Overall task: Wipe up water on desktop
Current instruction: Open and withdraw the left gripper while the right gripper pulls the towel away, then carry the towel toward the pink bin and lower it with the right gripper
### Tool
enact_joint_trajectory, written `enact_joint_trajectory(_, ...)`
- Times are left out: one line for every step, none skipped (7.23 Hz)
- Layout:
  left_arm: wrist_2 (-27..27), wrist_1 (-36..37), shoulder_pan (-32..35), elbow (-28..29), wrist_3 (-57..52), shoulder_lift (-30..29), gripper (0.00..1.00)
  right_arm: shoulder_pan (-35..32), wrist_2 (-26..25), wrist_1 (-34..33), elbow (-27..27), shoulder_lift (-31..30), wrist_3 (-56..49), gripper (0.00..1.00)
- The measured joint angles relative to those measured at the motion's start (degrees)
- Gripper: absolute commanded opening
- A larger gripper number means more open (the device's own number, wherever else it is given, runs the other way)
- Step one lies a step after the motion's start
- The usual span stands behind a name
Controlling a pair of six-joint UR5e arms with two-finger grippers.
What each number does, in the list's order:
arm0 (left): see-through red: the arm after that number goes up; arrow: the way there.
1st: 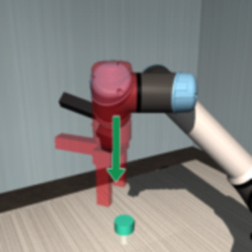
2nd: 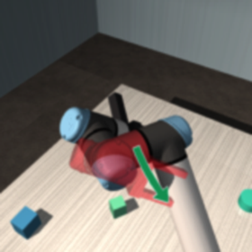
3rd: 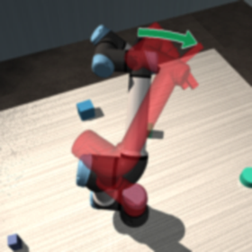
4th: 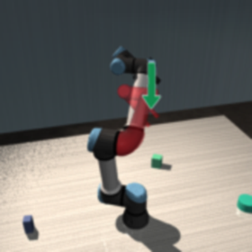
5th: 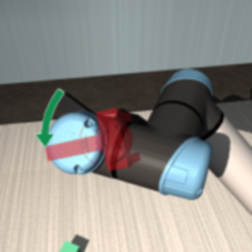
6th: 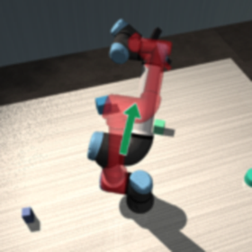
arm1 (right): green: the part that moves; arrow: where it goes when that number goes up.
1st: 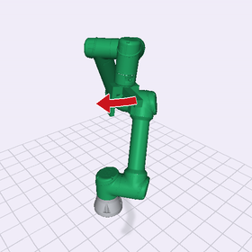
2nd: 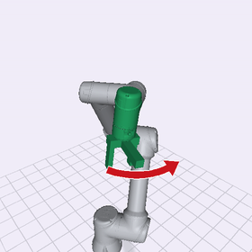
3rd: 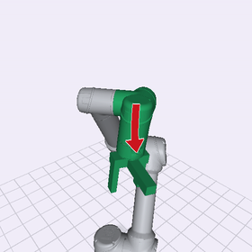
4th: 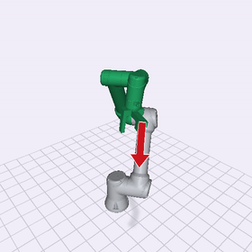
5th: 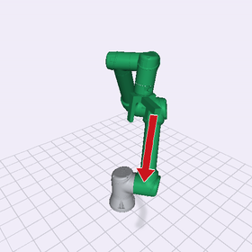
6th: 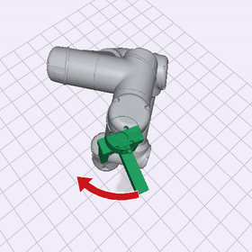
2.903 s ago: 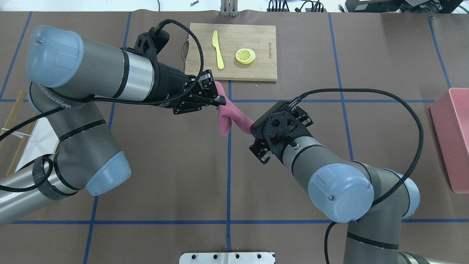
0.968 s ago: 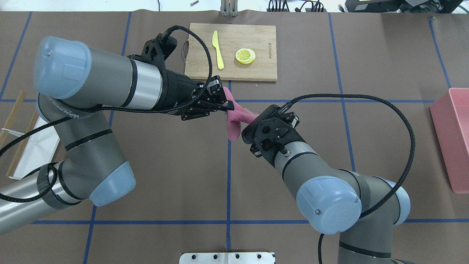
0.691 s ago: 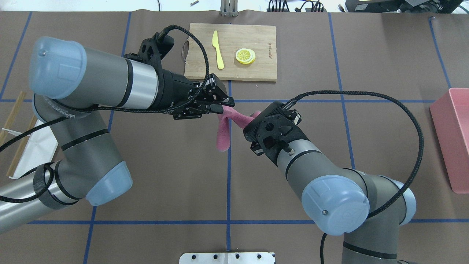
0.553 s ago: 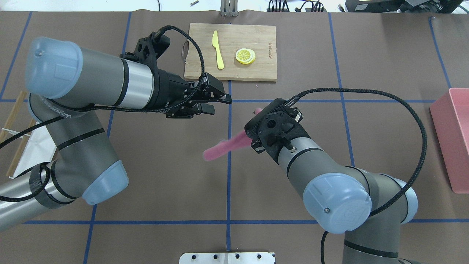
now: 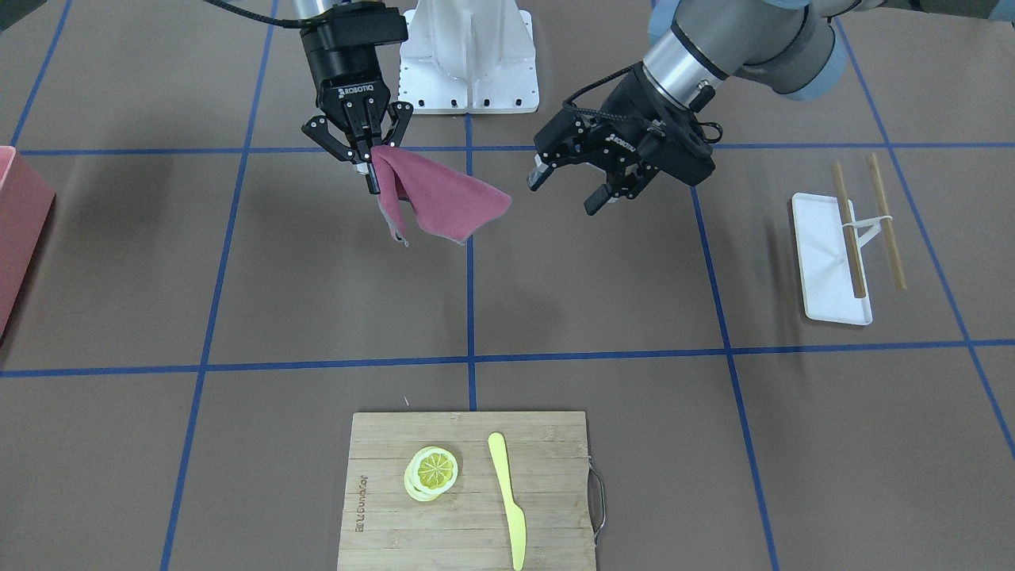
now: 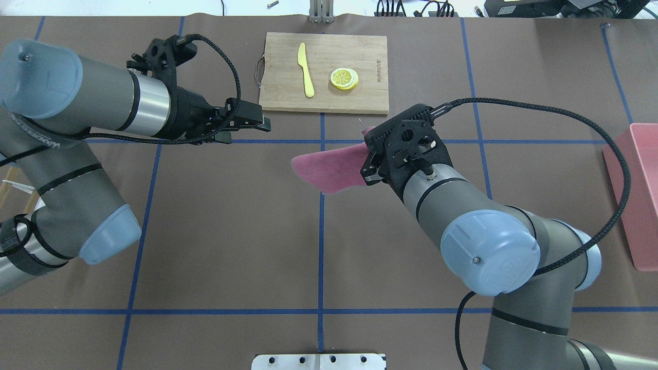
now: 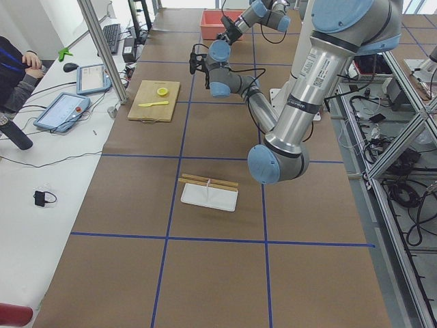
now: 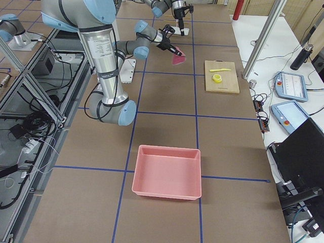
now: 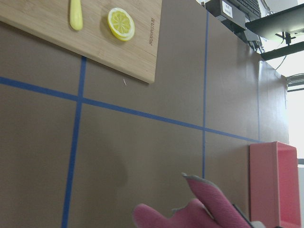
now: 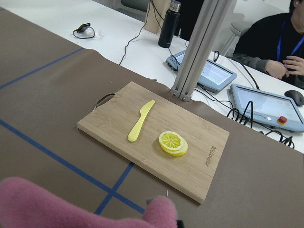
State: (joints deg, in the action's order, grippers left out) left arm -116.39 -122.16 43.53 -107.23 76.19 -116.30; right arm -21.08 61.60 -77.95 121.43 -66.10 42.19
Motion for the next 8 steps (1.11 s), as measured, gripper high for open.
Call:
enact_joint_trajectory(-0.04,5.44,2.22,-0.16,-7.11,0.38,0.98,-2.38,3.56,-0.03,0.01,-0.23,3.27,0.0)
enact_joint_trajectory(-0.04,10.58,4.67,-0.31,-14.4,0.77,0.98,-4.57,6.57,-0.07,-0.02,-0.66,4.65,0.0)
enact_joint_trajectory(-0.02,15.18,7.38,-0.81,-22.47,2.11,0.98,-6.55,9.36,-0.27,-0.05,-1.43,5.89,0.0)
enact_joint_trajectory(-0.07,18.74,10.34,-1.46,-32.28,4.94,0.98,-8.49,11.92,-1.33,-0.04,-2.39,7.49,0.0)
enact_joint_trajectory(-0.34,21.93,13.91,-1.75,-42.38,8.11,0.98,-10.65,14.56,-3.26,-0.03,-3.1,8.51,0.0)
enact_joint_trajectory(-1.35,25.43,18.19,-1.69,-51.43,10.62,0.98,-12.88,17.47,-4.82,-0.03,-3.69,8.9,0.0)
enact_joint_trajectory(-3.49,28.76,23.16,-1.31,-59.31,12.55,0.98,-15.04,20.5,-5.52,-0.1,-4.45,8.98,0.0)
enact_joint_trajectory(-6.62,31.96,29.08,-0.01,-66.1,14.13,0.98,-17.09,23.28,-5.78,-0.19,-5.38,8.92,0.0)
